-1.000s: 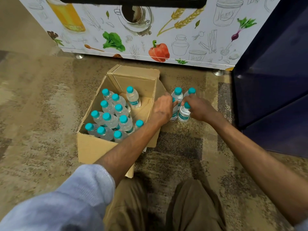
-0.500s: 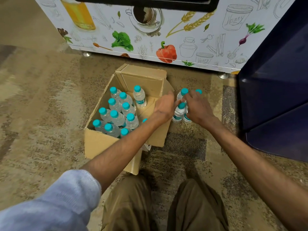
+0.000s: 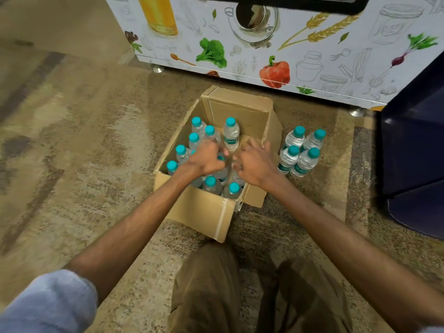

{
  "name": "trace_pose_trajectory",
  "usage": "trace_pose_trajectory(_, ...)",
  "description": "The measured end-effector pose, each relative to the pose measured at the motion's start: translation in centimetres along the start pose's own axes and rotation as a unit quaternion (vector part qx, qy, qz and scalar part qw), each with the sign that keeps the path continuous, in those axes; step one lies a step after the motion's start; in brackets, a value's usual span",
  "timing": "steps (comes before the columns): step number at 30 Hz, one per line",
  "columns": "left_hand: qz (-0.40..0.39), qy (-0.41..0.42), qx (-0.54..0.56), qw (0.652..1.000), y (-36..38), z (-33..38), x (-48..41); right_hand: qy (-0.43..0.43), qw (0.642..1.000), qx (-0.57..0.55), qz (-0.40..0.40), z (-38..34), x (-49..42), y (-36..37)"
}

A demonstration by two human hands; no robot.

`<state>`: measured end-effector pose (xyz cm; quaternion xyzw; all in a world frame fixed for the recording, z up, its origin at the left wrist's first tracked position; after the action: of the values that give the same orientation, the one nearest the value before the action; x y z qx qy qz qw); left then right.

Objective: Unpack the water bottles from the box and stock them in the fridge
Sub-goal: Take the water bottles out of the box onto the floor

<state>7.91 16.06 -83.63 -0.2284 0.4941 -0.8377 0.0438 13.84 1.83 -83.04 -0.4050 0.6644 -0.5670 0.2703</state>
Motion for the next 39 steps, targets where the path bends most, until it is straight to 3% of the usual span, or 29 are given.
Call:
trace_pose_trajectory(2, -0.044, 0.003, -0.037, 0.998, 0.9, -0.7, 0.8, 0.019, 0.996, 0.057, -0.066, -0.6, -0.2, 0.9)
trace_pose_trajectory(4, -0.027, 0.008, -0.065, 0.997, 1.5, -1.0, 1.1, 0.049, 0.992, 0.087, -0.077, -0.7, -0.2, 1.7)
trace_pose_trajectory(10, -0.01, 0.035, -0.091, 0.995, 2.0, -0.7, 0.7, 0.081, 0.995, 0.059, -0.006, -1.0, -0.2, 2.2)
trace_pose_trajectory(15, 0.034, 0.019, -0.039, 0.998, 1.0, 0.0, 1.1, 0.065, 0.996, 0.005, 0.058, -0.1, 0.1, 1.3)
trace_pose_trajectory(24, 0.152, 0.07, 0.026, 0.986, -5.1, 4.2, 2.4, 0.042, 0.979, -0.061, 0.189, 3.2, 0.2, -7.4)
trace_pose_trajectory(32, 0.201, 0.149, 0.015, 0.968, -8.5, 9.8, 4.6, -0.025, 0.982, -0.085, 0.17, 5.9, 5.1, -15.6)
trace_pose_trajectory(39, 0.134, 0.19, 0.039, 0.972, -6.6, 15.0, 4.2, -0.029, 0.997, -0.05, 0.055, 8.7, 8.4, -16.2)
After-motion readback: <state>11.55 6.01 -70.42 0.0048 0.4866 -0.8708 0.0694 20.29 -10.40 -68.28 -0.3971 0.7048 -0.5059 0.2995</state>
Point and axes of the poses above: each hand's wrist, its own x-axis away from the middle knuckle, its own y-axis out of the palm, z = x × y, the point moved 2 cm from there along -x, towards the middle knuckle, and after that the axes turned 2 degrees about -y, right-handed, at the moved point
